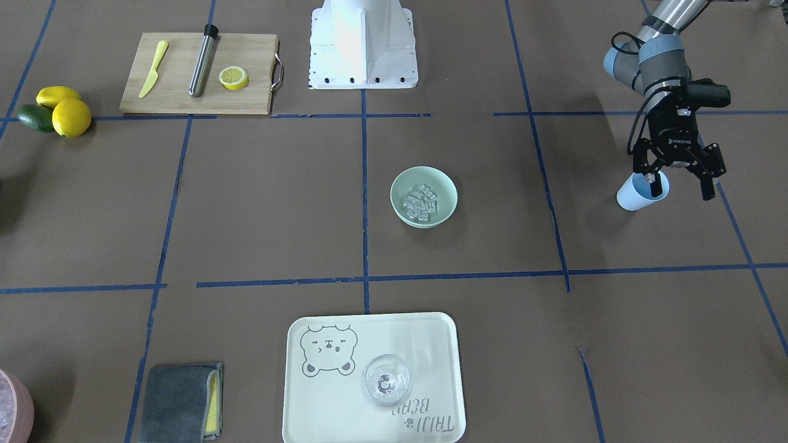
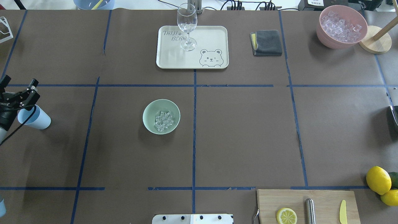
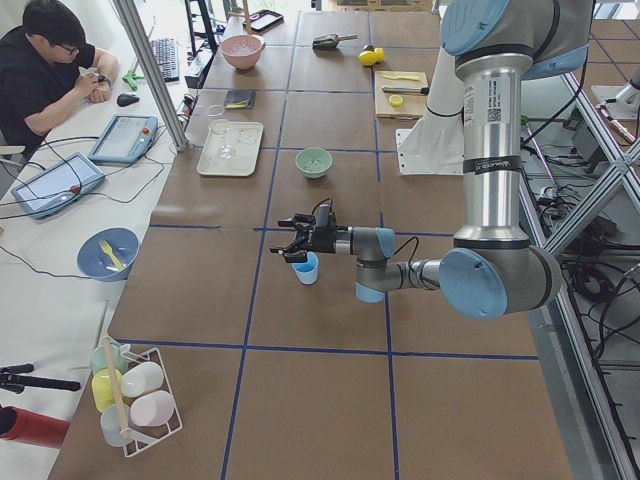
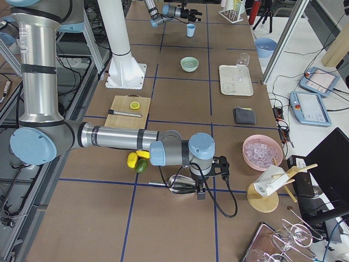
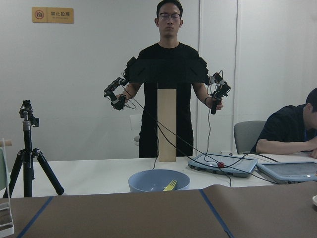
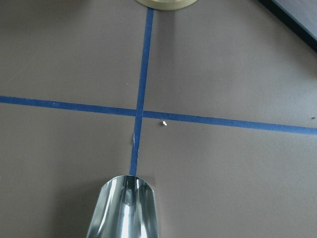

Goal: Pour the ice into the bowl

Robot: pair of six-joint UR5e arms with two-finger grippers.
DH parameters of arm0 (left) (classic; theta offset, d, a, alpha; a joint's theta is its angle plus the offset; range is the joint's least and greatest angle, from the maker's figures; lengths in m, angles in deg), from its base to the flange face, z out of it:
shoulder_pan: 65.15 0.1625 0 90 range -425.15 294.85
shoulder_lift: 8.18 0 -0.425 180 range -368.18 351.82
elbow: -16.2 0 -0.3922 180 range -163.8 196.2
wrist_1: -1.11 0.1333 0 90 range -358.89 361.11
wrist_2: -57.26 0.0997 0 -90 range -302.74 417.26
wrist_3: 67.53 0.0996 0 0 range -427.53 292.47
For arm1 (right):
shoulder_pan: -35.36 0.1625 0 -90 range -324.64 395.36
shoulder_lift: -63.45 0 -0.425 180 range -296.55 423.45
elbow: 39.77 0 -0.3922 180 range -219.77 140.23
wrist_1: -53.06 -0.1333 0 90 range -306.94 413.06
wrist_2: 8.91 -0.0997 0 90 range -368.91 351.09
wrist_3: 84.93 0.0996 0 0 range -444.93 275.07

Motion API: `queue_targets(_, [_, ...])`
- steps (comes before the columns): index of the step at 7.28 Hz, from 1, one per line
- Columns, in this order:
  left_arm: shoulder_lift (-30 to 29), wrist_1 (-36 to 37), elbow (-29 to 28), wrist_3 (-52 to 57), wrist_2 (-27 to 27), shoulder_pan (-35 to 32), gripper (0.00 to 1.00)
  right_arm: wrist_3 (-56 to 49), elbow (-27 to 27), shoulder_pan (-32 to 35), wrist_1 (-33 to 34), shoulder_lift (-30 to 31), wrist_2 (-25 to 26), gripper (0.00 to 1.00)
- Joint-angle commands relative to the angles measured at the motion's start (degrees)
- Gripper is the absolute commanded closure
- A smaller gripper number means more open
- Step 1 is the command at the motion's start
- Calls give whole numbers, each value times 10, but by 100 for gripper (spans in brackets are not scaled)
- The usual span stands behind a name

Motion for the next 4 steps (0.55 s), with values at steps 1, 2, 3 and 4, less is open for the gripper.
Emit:
queue_targets(1, [0,47,5,78,-221,-137,0,1,41,0,0,-1,-4,0])
queue_targets(2, [0,127,22,110,-341,-213,0,1,67,0,0,2,-4,0])
queue_targets(3, [0,235,57,168,-431,-291,0,1,76,-3,-1,-2,-5,0])
queue_targets(4, [-2,372,111,257,-525,-381,0,1,99,-10,-1,-5,-6,0])
